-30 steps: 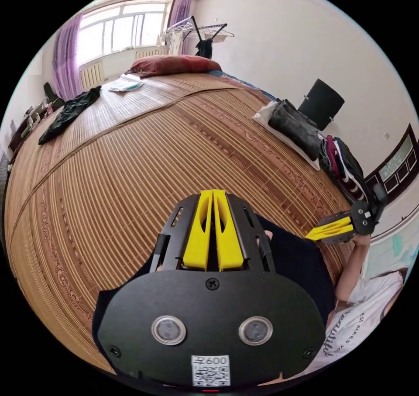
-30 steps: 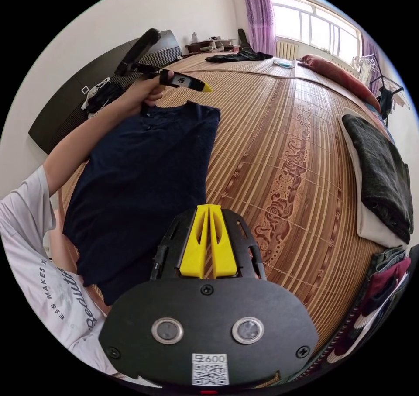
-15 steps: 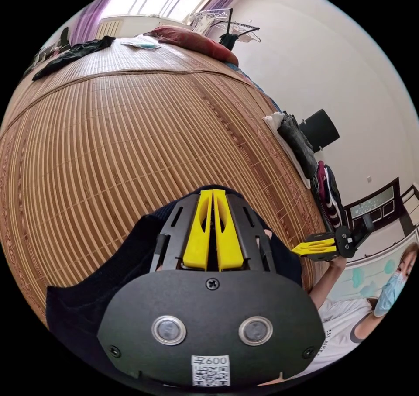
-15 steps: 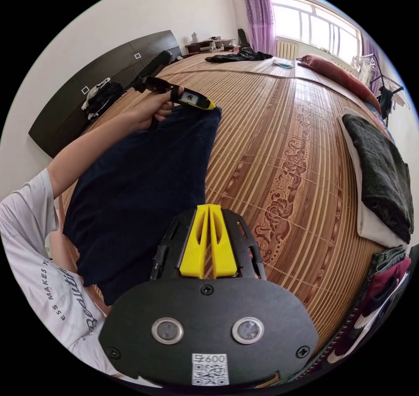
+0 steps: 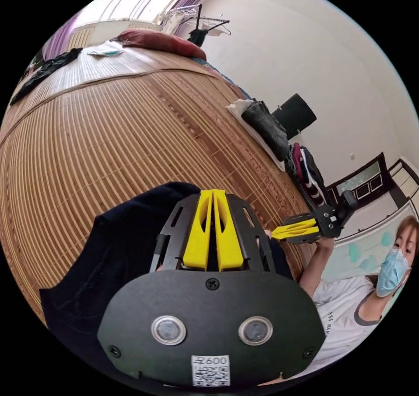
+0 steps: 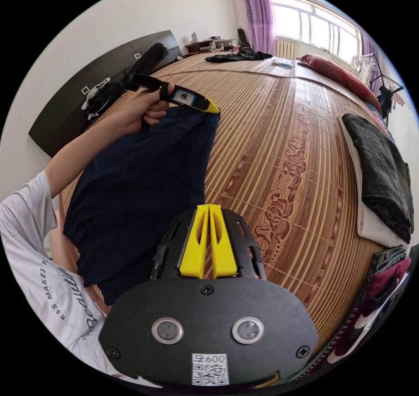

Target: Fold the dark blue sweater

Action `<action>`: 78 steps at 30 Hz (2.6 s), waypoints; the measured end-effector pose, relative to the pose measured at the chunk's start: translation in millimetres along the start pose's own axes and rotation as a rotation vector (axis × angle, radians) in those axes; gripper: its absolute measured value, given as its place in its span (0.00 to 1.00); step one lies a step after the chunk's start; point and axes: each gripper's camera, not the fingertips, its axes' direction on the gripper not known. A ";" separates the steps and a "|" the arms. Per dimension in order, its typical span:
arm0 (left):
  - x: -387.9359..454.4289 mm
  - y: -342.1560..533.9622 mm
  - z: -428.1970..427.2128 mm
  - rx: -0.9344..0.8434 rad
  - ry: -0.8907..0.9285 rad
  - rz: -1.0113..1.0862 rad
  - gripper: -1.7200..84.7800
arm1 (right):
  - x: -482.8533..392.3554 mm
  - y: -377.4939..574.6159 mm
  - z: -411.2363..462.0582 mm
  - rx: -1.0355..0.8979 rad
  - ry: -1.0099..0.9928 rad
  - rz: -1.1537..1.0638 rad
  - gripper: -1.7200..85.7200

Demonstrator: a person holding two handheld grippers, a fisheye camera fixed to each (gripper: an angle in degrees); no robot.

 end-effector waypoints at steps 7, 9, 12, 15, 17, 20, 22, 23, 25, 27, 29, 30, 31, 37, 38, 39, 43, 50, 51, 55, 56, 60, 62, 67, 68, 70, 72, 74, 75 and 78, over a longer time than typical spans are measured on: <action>-22.6 1.4 14.3 0.059 -0.080 0.028 0.02 | 3.7 -0.2 -1.0 -0.002 0.008 -0.004 0.01; -33.3 1.8 14.6 0.057 -0.016 0.018 0.02 | 4.9 -0.1 -1.4 -0.002 0.007 -0.003 0.01; -57.4 6.2 13.6 -0.003 0.141 -0.018 0.02 | 6.9 0.0 -2.1 -0.003 0.006 -0.002 0.01; -79.5 21.2 2.0 0.036 0.131 -0.058 0.02 | 8.8 0.3 -3.2 -0.002 0.007 0.001 0.01; -90.0 28.9 -0.1 0.047 0.130 -0.064 0.02 | 9.3 0.6 -3.9 -0.003 0.009 -0.001 0.01; -106.7 38.3 6.9 0.062 0.172 -0.060 0.02 | 10.2 1.3 -5.0 -0.003 0.009 -0.001 0.01; -118.6 44.7 15.5 0.071 0.211 -0.071 0.02 | 11.9 1.9 -5.7 -0.001 0.004 0.003 0.01; -121.2 46.8 17.4 0.075 0.234 -0.077 0.02 | 13.8 2.1 -6.2 -0.001 -0.003 0.009 0.01; -126.1 60.1 21.1 0.121 0.365 -0.086 0.02 | 17.0 2.6 -7.1 0.001 -0.013 0.026 0.01; -121.6 71.8 23.8 0.114 0.376 -0.062 0.02 | 17.4 3.3 -8.4 0.003 -0.018 0.027 0.01; -116.3 82.0 29.9 0.062 0.336 -0.027 0.02 | 12.9 4.7 -11.6 0.003 -0.018 0.001 0.01; -114.8 88.7 35.7 0.026 0.292 -0.006 0.02 | 12.1 5.3 -12.4 -0.004 -0.018 0.002 0.01; -116.7 95.5 42.3 -0.001 0.250 0.001 0.02 | 10.9 7.4 -14.4 -0.041 -0.033 0.011 0.01; -107.6 140.6 54.2 -0.002 0.194 0.116 0.02 | 3.1 30.2 -53.4 0.072 -0.052 -0.001 0.01; -101.6 147.1 56.2 -0.021 0.179 0.146 0.02 | 4.4 29.6 -52.1 0.093 -0.131 -0.010 0.01; -88.5 162.3 60.7 -0.059 0.154 0.211 0.02 | 4.8 28.3 -49.4 0.088 -0.161 -0.013 0.01; -54.8 231.1 77.7 -0.137 0.241 0.325 0.02 | -4.9 17.9 -19.5 -0.034 -0.096 -0.005 0.01; -59.4 336.4 134.9 -0.198 0.599 0.129 0.02 | -46.6 13.2 -6.7 -0.110 0.020 -0.046 0.01; -59.6 350.6 146.8 -0.206 0.627 0.118 0.02 | -49.8 13.2 -5.2 -0.112 0.026 -0.051 0.01; -62.7 397.0 183.2 -0.245 0.600 0.107 0.02 | -58.4 21.8 -4.8 -0.085 0.045 -0.014 0.01; -64.0 404.0 187.4 -0.247 0.594 0.103 0.02 | -60.7 26.4 -7.9 -0.060 0.075 -0.004 0.01; -71.6 458.8 205.8 -0.227 0.503 0.075 0.02 | -71.0 35.0 -8.3 -0.048 0.099 0.037 0.01; -73.0 484.5 206.9 -0.174 0.441 0.062 0.02 | -86.3 38.8 -5.9 -0.062 0.131 0.036 0.01; -62.9 574.5 214.2 -0.107 0.332 0.018 0.02 | -132.5 43.6 0.9 -0.128 0.292 -0.008 0.01; -61.6 586.5 215.2 -0.099 0.333 0.005 0.02 | -141.8 46.1 5.7 -0.143 0.314 -0.023 0.01; -57.6 624.2 218.0 -0.078 0.343 -0.033 0.02 | -152.4 51.0 9.8 -0.156 0.330 -0.029 0.01; -52.1 679.5 221.5 -0.063 0.337 -0.114 0.02 | -159.3 58.3 11.3 -0.160 0.328 -0.013 0.01; -45.2 722.7 219.4 -0.024 0.319 -0.146 0.03 | -167.7 70.8 13.5 -0.160 0.326 -0.009 0.01; -40.3 751.8 215.6 0.001 0.276 -0.166 0.03 | -168.3 75.0 14.1 -0.152 0.320 0.005 0.01; -29.5 823.0 198.7 0.081 0.155 -0.223 0.04 | -183.0 99.4 8.9 -0.076 0.346 0.020 0.01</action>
